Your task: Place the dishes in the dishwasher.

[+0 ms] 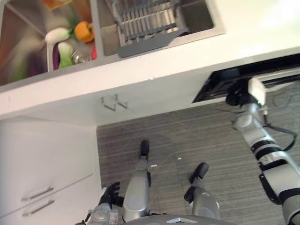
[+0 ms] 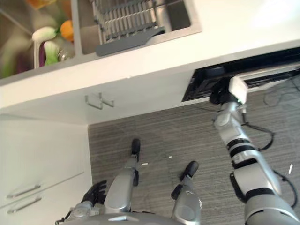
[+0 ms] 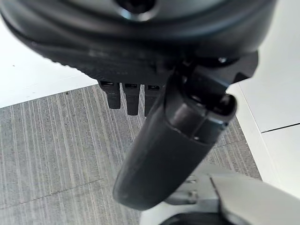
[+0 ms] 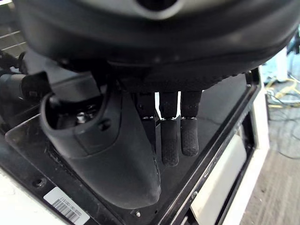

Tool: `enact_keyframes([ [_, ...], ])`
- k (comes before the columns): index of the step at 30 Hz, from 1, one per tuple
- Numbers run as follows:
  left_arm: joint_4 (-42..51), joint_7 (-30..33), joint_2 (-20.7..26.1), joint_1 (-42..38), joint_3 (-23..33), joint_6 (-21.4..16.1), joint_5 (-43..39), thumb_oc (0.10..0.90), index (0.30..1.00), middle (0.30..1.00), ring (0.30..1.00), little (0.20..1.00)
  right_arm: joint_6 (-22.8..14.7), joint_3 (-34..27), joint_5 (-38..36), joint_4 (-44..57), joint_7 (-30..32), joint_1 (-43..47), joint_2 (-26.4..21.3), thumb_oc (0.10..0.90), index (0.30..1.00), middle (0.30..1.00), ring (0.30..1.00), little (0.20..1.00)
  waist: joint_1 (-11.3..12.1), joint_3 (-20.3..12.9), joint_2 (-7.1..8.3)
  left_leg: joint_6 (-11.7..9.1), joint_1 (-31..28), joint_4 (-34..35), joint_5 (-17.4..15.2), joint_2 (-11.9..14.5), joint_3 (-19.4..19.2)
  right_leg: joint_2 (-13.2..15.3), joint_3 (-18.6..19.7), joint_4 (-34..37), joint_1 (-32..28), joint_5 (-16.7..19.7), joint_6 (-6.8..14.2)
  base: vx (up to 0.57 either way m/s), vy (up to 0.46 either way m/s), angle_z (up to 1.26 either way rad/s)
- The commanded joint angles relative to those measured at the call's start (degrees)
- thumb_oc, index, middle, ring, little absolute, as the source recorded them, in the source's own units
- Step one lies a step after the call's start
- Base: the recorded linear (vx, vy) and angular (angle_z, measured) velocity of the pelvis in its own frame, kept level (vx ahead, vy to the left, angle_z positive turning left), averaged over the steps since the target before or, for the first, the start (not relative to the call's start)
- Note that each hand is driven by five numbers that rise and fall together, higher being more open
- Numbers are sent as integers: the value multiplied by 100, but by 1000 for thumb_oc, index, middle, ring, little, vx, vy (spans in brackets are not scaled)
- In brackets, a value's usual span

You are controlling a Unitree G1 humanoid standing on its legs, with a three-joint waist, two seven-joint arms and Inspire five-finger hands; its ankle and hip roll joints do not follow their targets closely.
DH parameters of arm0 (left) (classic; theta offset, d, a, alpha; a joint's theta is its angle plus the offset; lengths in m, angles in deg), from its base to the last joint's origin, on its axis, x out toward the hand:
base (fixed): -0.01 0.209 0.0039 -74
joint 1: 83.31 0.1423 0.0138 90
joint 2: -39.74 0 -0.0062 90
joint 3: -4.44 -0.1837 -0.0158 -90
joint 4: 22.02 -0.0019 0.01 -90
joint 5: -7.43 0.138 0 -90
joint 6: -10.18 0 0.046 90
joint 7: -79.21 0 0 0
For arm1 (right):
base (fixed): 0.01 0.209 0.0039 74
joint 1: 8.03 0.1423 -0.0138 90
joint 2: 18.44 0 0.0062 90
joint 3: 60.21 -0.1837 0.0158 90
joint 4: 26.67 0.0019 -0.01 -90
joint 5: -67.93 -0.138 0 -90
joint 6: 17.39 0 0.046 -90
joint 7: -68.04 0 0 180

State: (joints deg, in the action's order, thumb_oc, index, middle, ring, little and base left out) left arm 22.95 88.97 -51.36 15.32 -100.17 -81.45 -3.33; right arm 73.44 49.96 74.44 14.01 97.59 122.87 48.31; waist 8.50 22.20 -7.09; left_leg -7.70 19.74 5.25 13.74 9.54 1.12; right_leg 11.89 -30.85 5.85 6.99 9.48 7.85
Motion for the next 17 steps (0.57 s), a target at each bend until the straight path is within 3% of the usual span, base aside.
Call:
enact_keyframes([
  [1, 325, 145, 335, -217, -378, -183, -177, 800, 900, 900, 900, 900, -629, -403, -393, 414, 836, 1157, -403, 471, 406, 406, 406, 406, 304, -273, 121, -165, -500, -48, -878, -28, -40, 536, 170, -301, -107, -700, 396, 40, -23, 47],
  [2, 391, 140, 327, -232, -352, -176, -147, 800, 900, 900, 900, 900, -650, -559, -593, 389, 887, 990, -233, 665, 698, 698, 698, 698, 323, -279, 107, -164, -507, -44, -887, -38, -39, 541, 114, -305, -163, -714, 395, 67, -27, 49],
  [3, 311, 130, 323, -221, -329, -158, -106, 800, 900, 900, 900, 900, -647, -700, -720, 355, 872, 694, 41, 800, 900, 900, 900, 900, 341, -304, 125, -157, -528, -43, -906, -53, -10, 540, 34, -298, -258, -735, 397, -3, 23, 41],
  [4, 207, 117, 270, -221, -250, -121, -93, 800, 900, 900, 900, 900, -629, -794, -767, 290, 799, 282, 366, 800, 900, 900, 900, 900, 342, -289, 114, -104, -512, -38, -779, -96, -21, 588, -79, -342, -261, -613, 354, 3, 32, 42],
  [8, -374, -78, -69, 18, 220, 87, -501, 800, 900, 900, 900, 900, -531, -965, -740, -2, 212, -1428, 1365, 800, 900, 900, 900, 900, 262, -518, 175, -60, -660, -28, -864, -141, 0, 618, -203, -374, -474, -620, 396, 69, 26, 30],
  [11, -181, -368, -193, 281, 272, 134, -925, 800, 900, 900, 900, 900, -438, -979, -553, -119, -154, -2213, 1557, 800, 900, 900, 900, 900, 150, -614, 158, -40, -795, -26, -929, -140, -30, 650, -245, -442, -570, -661, 411, 50, 37, 10],
  [13, 600, -720, -107, 741, 128, 229, -1425, 800, 900, 900, 900, 900, -349, -981, -223, -43, -465, -2926, 1547, 800, 900, 900, 900, 900, -11, -712, 153, -15, -992, -26, -1000, -117, -87, 654, -254, -513, -690, -716, 417, 84, 28, 4],
  [14, 1178, -900, 49, 1072, -17, 328, -2027, 800, 900, 900, 900, 900, -310, -1160, -167, -170, -685, -3660, 1688, 800, 900, 900, 900, 900, -202, -819, 209, -10, -1228, -43, -1074, -73, -119, 623, -244, -603, -855, -802, 408, 120, -8, 3],
  [17, 1317, -1180, 256, 1198, -248, 449, -2183, 800, 900, 900, 900, 900, -317, -1184, -89, -367, -936, -4150, 1792, 800, 900, 900, 900, 900, -394, -957, 300, -14, -1455, -76, -1133, 10, -161, 540, -168, -690, -1025, -943, 374, 85, -21, 10],
])
